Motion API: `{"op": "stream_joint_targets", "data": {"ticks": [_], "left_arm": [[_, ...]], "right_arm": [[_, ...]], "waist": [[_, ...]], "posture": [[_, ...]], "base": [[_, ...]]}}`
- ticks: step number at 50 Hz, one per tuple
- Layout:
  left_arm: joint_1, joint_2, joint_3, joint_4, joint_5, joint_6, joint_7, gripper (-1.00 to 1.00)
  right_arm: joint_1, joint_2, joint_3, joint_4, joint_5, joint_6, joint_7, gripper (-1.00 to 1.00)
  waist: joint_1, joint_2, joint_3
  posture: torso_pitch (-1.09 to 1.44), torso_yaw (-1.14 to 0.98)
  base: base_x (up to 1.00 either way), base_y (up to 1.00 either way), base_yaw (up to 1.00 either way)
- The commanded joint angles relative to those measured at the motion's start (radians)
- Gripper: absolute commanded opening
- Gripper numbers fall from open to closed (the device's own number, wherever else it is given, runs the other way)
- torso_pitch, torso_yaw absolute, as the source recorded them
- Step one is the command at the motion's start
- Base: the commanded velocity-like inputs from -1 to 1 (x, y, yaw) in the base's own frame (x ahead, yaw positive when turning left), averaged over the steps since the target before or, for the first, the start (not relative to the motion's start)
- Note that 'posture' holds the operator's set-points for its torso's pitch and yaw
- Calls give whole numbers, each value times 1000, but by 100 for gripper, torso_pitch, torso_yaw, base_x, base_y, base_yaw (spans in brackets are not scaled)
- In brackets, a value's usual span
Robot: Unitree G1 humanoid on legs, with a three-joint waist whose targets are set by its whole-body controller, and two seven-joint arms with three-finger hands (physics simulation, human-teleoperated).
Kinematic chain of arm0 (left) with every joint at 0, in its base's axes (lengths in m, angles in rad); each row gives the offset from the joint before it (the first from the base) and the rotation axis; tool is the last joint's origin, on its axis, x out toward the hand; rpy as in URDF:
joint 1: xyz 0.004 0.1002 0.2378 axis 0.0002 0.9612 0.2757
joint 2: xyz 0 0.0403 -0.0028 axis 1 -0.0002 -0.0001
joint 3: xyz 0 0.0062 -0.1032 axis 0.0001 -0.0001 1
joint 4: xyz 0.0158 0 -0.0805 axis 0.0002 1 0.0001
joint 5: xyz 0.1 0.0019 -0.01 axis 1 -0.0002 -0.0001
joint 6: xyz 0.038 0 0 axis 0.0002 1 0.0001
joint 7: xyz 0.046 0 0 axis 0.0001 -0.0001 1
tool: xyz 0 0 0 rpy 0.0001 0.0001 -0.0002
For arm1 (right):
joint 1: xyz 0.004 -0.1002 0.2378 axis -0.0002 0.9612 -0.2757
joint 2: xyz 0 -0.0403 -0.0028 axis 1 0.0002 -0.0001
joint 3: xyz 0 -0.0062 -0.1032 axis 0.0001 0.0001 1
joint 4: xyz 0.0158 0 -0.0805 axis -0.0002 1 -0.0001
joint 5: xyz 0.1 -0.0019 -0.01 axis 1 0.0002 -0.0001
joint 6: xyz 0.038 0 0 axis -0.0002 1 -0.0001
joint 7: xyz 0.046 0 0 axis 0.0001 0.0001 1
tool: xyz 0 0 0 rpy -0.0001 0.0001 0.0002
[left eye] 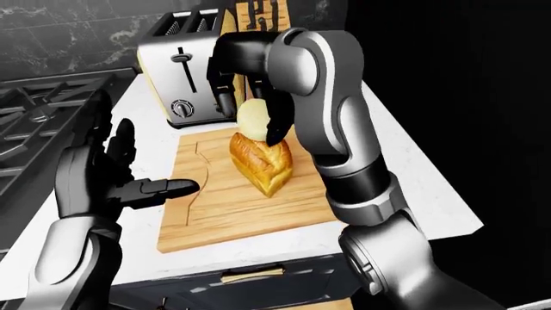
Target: Pick up the wedge of cheese and place it on the slice of bread to prepare a simple cheese on bread dish.
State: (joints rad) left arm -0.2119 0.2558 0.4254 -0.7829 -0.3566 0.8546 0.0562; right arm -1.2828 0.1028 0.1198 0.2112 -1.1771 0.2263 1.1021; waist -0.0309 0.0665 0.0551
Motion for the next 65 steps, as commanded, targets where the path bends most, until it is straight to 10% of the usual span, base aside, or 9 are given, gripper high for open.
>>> {"op": "stream_joint_targets", "data": {"ticks": [1, 35, 50, 65], "left_arm": [[-16, 12, 9, -25, 1, -34, 1, 100], [-3, 15, 29, -11, -9, -54, -1, 100], [-7, 23, 42, -25, -26, -34, 10, 100], [-18, 36, 52, -27, -44, -21, 19, 100]], "right_arm": [[-30, 1, -7, -24, -2, -5, -21, -100], [-14, 8, -6, -17, -10, -17, -10, -44], [-4, 4, -4, -84, -24, 0, 50, 25], [-31, -6, -14, -91, -22, 4, 72, 17]], "waist": [[0, 7, -23], [0, 10, -25], [-1, 10, -22], [0, 9, -24]], "posture": [[0, 0], [0, 0], [0, 0], [0, 0]], "base": [[0, 0, 0], [0, 0, 0], [0, 0, 0], [0, 0, 0]]}}
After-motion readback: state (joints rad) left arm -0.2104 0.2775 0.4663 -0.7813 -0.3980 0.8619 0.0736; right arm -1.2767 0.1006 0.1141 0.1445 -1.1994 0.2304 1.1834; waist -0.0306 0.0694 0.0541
